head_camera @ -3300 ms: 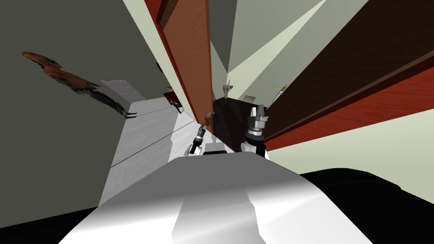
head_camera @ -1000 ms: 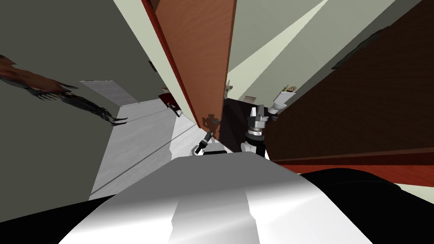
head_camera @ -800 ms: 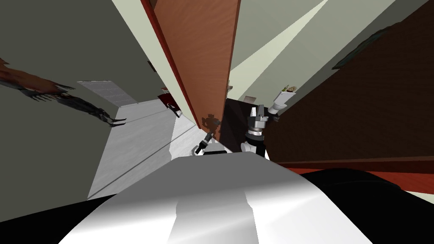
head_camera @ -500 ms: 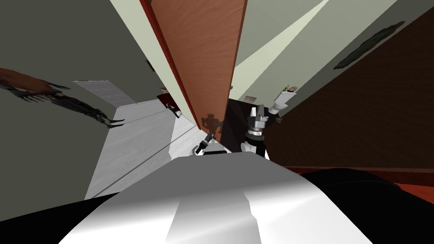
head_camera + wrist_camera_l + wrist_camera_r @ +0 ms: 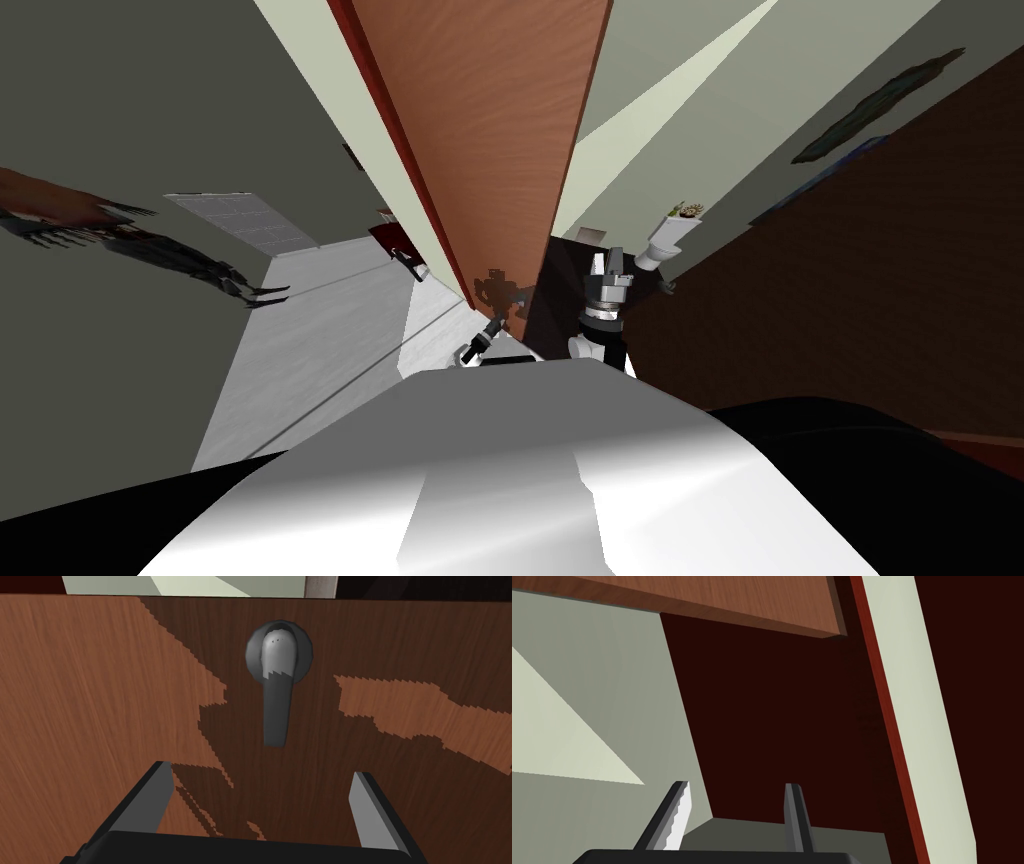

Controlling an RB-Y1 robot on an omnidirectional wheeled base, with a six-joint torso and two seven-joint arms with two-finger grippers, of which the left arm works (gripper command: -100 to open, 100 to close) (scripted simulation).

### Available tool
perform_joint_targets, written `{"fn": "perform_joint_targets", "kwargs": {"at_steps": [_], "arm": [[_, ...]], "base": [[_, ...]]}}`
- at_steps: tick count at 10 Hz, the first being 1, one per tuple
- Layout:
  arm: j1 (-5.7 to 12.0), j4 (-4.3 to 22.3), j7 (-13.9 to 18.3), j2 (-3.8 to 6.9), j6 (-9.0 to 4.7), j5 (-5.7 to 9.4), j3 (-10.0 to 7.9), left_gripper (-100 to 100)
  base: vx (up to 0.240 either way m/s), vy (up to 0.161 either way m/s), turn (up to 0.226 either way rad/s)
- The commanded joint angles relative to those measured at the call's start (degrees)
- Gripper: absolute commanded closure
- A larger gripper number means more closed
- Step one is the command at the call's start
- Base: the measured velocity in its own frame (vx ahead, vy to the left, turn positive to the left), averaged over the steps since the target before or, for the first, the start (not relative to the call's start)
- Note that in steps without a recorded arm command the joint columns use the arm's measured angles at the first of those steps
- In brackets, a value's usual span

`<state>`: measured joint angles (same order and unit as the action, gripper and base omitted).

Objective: Push the door open

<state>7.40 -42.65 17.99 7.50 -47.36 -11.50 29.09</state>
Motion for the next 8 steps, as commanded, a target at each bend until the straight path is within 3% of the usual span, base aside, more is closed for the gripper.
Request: {"fn": "perform_joint_targets", "kwargs": {"at_steps": [1,8], "arm": [[0.00,0.0,0.0,0.00,0.00,0.00,0.00,-100],[0.16,1.5,-1.7,-1.77,0.10,0.48,-1.20,-100]], "base": [[0.063,0.045,-0.007],[0.163,-0.121,-0.039]]}}
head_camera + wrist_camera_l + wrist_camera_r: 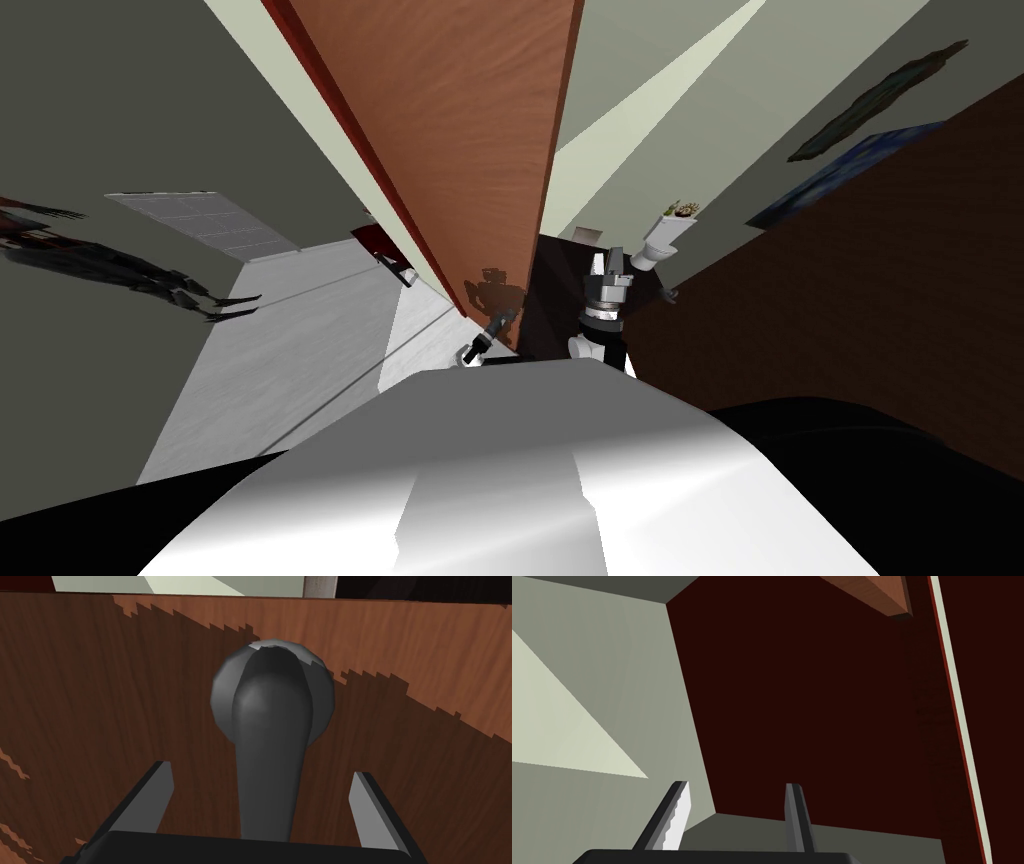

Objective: Push the door open

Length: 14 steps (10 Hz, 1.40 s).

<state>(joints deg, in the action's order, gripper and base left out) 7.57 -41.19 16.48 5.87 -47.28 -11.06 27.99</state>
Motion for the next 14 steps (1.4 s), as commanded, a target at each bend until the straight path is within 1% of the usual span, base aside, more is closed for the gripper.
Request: {"fn": "perform_joint_targets", "kwargs": {"at_steps": [1,2,7,8,11,13,14], "arm": [[0.00,0.0,0.0,0.00,0.00,0.00,0.00,-100],[0.00,0.0,0.0,0.00,0.00,0.00,0.00,100],[0.00,0.0,0.0,0.00,0.00,0.00,0.00,100],[0.25,0.1,-0.5,-0.16,0.26,0.37,-0.86,100],[0.31,0.4,-1.3,-0.20,0.41,0.95,-2.21,100],[0.38,0.7,-2.1,-0.28,0.55,1.51,-3.53,100],[0.43,0.9,-2.6,-0.36,0.65,1.93,-4.51,100]], "base": [[0.072,-0.070,0.005],[-0.009,0.011,0.003],[-0.007,0.008,-0.008],[0.080,-0.097,0.024],[0.129,-0.147,0.033],[0.112,-0.153,0.032],[0.142,-0.150,0.046]]}}
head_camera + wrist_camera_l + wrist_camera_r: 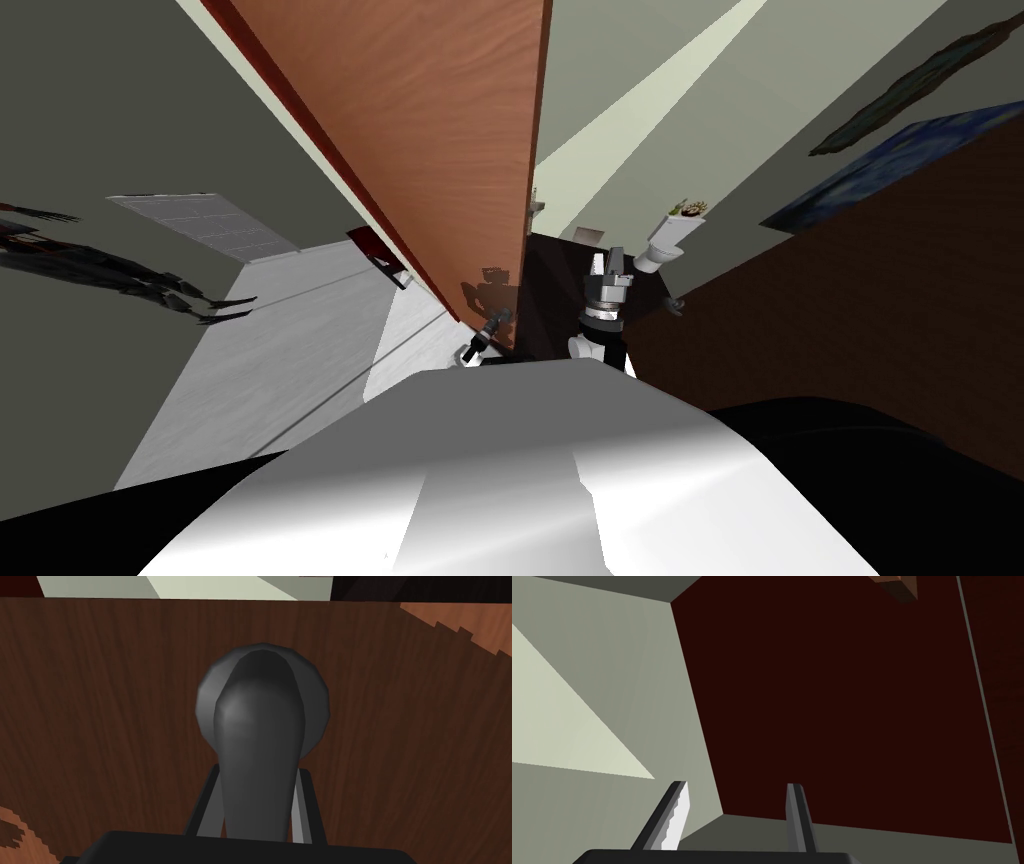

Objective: Push the door open

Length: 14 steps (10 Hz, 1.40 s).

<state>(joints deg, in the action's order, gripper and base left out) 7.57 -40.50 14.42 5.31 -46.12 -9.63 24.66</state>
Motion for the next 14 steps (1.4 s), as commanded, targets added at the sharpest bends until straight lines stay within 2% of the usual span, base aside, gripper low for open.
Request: {"fn": "perform_joint_targets", "kwargs": {"at_steps": [1,3,9,10,11,13,14], "arm": [[0.46,0.3,-0.9,0.14,-0.45,0.73,-1.71,100],[0.54,0.7,-1.8,-0.06,-0.27,1.44,-3.35,100],[0.71,1.4,-3.9,-0.64,0.10,2.93,-6.83,100],[0.77,1.7,-4.5,-0.89,0.23,3.42,-7.98,100],[0.80,1.8,-4.9,-1.02,0.29,3.67,-8.55,100],[0.80,1.8,-4.9,-1.02,0.29,3.67,-8.55,100],[0.88,2.1,-5.8,-1.45,0.46,4.36,-10.17,100]], "base": [[0.143,-0.159,0.045],[0.133,-0.126,0.032],[0.102,-0.116,0.039],[0.096,-0.127,0.041],[0.122,-0.136,0.066],[0.065,-0.066,0.019],[0.086,-0.089,0.039]]}}
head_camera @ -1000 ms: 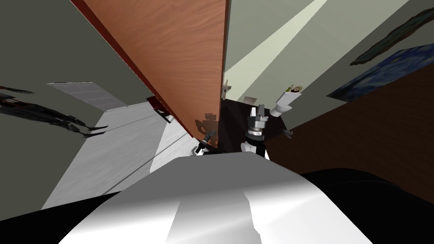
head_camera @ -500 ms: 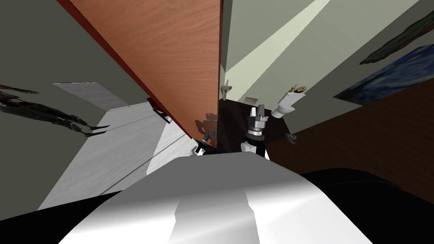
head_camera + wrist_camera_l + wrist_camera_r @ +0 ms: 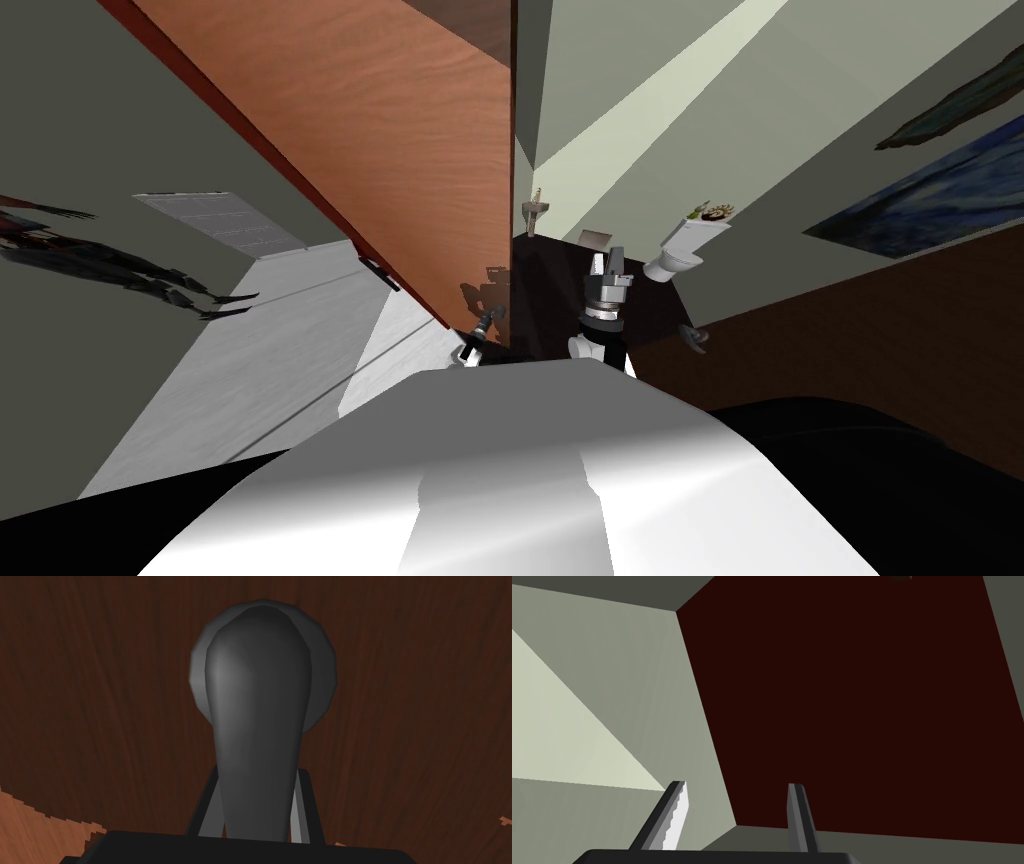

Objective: Push the door open

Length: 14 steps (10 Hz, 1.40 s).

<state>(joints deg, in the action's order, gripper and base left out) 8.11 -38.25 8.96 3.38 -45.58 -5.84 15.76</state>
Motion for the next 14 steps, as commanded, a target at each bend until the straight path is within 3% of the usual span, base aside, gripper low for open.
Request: {"fn": "perform_joint_targets", "kwargs": {"at_steps": [1,8,9,10,14], "arm": [[0.35,0.0,-0.6,0.34,-0.02,0.79,-1.78,100],[0.56,0.9,-3.0,-1.30,0.42,2.56,-5.90,100],[0.35,0.7,-2.8,-0.78,0.59,2.51,-5.83,100],[0.49,0.7,-3.3,-0.34,0.60,3.06,-6.93,100],[0.62,1.0,-4.3,-0.06,0.55,4.08,-8.98,100]], "base": [[0.126,-0.153,0.061],[0.136,-0.157,0.052],[0.066,-0.065,0.042],[0.100,-0.060,0.039],[0.150,-0.127,0.056]]}}
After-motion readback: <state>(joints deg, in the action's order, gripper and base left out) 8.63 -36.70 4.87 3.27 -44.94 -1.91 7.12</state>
